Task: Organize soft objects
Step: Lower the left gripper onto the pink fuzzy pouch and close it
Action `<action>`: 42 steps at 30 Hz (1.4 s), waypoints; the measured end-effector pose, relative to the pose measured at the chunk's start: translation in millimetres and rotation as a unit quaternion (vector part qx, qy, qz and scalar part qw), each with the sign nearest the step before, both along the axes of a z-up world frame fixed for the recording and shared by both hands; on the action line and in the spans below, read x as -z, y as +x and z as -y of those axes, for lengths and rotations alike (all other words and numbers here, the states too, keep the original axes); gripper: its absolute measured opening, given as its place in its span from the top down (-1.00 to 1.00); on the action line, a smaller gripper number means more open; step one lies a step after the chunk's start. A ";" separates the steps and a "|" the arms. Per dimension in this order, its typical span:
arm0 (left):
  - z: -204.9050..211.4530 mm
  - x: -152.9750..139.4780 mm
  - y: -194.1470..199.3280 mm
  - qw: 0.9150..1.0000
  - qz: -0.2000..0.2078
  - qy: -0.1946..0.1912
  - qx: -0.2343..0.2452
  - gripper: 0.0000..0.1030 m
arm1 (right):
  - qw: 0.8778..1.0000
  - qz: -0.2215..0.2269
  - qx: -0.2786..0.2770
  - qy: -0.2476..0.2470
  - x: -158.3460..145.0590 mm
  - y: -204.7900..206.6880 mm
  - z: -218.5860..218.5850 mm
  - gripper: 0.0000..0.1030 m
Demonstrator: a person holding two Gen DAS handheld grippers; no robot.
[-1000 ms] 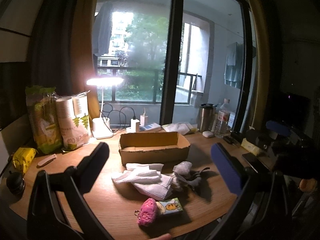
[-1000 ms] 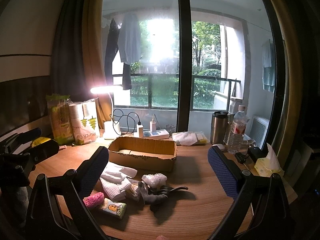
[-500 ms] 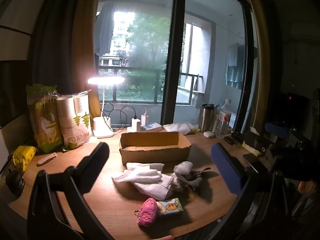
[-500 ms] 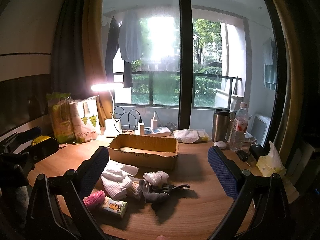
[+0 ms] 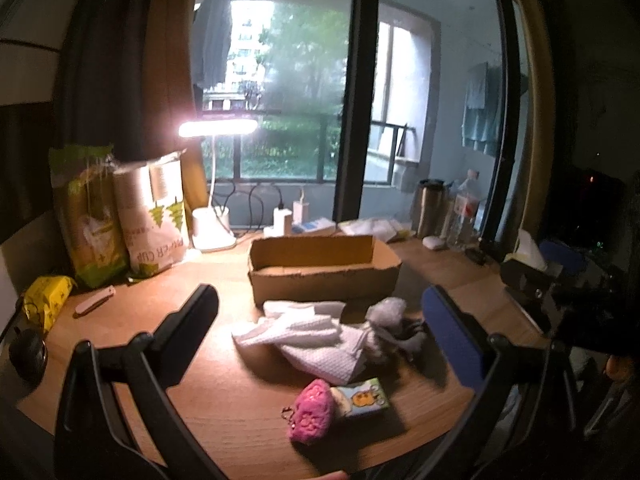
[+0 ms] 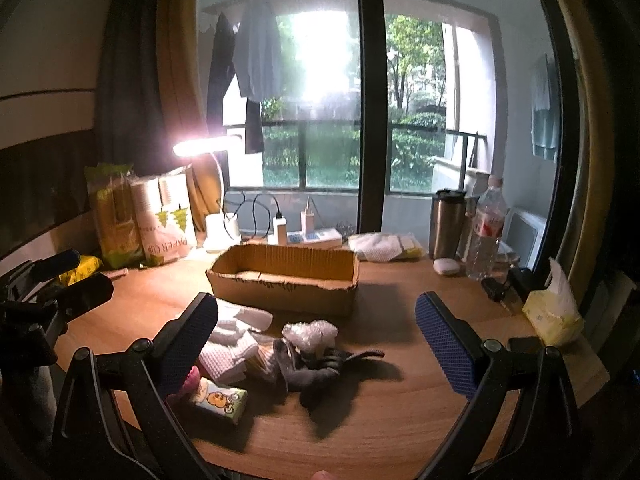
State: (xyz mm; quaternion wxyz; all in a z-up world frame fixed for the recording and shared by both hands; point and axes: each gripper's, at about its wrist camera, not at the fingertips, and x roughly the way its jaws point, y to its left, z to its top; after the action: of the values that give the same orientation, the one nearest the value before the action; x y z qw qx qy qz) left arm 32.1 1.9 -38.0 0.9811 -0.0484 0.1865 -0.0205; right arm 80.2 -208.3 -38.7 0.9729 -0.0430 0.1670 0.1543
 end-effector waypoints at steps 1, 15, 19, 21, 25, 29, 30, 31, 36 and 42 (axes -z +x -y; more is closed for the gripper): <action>-1.8 4.0 2.8 1.000 -0.006 -0.001 0.000 -0.99 | 1.000 -0.005 -0.001 -0.002 3.3 3.1 -1.4 -0.96; -7.7 73.7 34.0 0.994 -0.112 0.001 0.004 -0.99 | 0.997 -0.079 -0.013 -0.021 52.6 39.7 -22.7 -0.96; -9.9 95.0 41.0 0.990 -0.144 -0.005 0.008 -0.98 | 0.995 -0.097 -0.017 -0.025 65.2 44.9 -27.4 -0.96; -10.0 101.4 43.1 0.988 -0.154 -0.007 0.011 -0.98 | 0.994 -0.103 -0.018 -0.027 69.0 46.7 -29.4 -0.96; -10.9 116.0 48.4 0.984 -0.177 -0.015 0.023 -0.97 | 0.993 -0.114 -0.019 -0.031 77.0 51.2 -34.2 -0.96; -10.6 126.4 51.2 0.981 -0.192 -0.014 0.032 -0.94 | 0.991 -0.125 -0.018 -0.038 84.5 54.7 -38.2 -0.96; -10.0 128.8 52.0 0.980 -0.195 -0.012 0.035 -0.79 | 0.991 -0.127 -0.018 -0.039 85.8 55.4 -39.0 -0.96; -9.6 131.2 53.8 0.979 -0.199 -0.010 0.038 -0.69 | 0.991 -0.128 -0.017 -0.040 86.9 55.9 -39.8 -0.96; -14.2 142.1 56.2 0.975 -0.217 -0.016 0.047 -0.13 | 0.989 -0.136 -0.015 -0.049 90.8 56.1 -45.5 -0.96; -23.2 144.1 53.2 0.975 -0.213 -0.027 0.055 0.23 | 0.987 -0.147 -0.025 -0.057 97.0 55.1 -59.0 -0.96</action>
State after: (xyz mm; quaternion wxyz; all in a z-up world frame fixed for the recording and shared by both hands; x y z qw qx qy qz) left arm 85.2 25.1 -182.1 0.9144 -0.0679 0.3931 -0.0683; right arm 135.3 -149.3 -135.7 0.9294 -0.0792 0.3159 0.1737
